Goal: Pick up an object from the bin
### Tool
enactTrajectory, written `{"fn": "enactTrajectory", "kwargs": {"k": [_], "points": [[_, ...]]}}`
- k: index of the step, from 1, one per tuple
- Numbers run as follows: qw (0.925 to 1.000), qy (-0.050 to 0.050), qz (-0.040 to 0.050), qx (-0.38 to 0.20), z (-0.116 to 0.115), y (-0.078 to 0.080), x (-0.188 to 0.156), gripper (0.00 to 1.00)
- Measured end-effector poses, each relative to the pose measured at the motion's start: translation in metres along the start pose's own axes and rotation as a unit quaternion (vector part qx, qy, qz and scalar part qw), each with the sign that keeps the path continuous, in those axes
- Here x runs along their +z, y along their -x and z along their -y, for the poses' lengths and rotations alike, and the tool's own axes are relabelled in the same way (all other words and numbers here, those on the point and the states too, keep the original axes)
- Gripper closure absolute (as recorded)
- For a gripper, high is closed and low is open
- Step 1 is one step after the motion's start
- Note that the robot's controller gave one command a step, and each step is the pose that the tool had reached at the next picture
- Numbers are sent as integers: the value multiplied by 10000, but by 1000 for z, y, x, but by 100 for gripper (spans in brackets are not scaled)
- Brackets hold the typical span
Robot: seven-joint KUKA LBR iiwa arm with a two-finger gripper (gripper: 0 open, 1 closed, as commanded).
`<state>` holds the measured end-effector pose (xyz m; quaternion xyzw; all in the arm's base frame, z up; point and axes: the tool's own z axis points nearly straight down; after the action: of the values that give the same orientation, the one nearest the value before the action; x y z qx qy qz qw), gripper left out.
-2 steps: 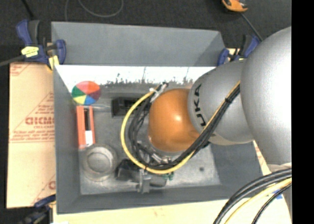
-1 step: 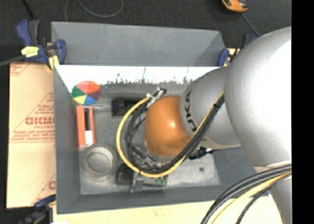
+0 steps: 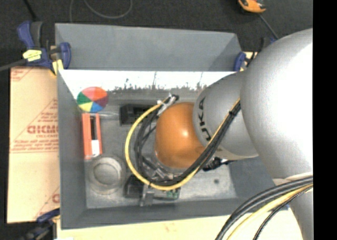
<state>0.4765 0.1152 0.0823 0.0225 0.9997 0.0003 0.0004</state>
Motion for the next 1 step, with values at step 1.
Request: {"fn": "enactTrajectory", "kwargs": {"k": [1], "points": [[10000,-15,-50,-7,1,15,-57,100]]}}
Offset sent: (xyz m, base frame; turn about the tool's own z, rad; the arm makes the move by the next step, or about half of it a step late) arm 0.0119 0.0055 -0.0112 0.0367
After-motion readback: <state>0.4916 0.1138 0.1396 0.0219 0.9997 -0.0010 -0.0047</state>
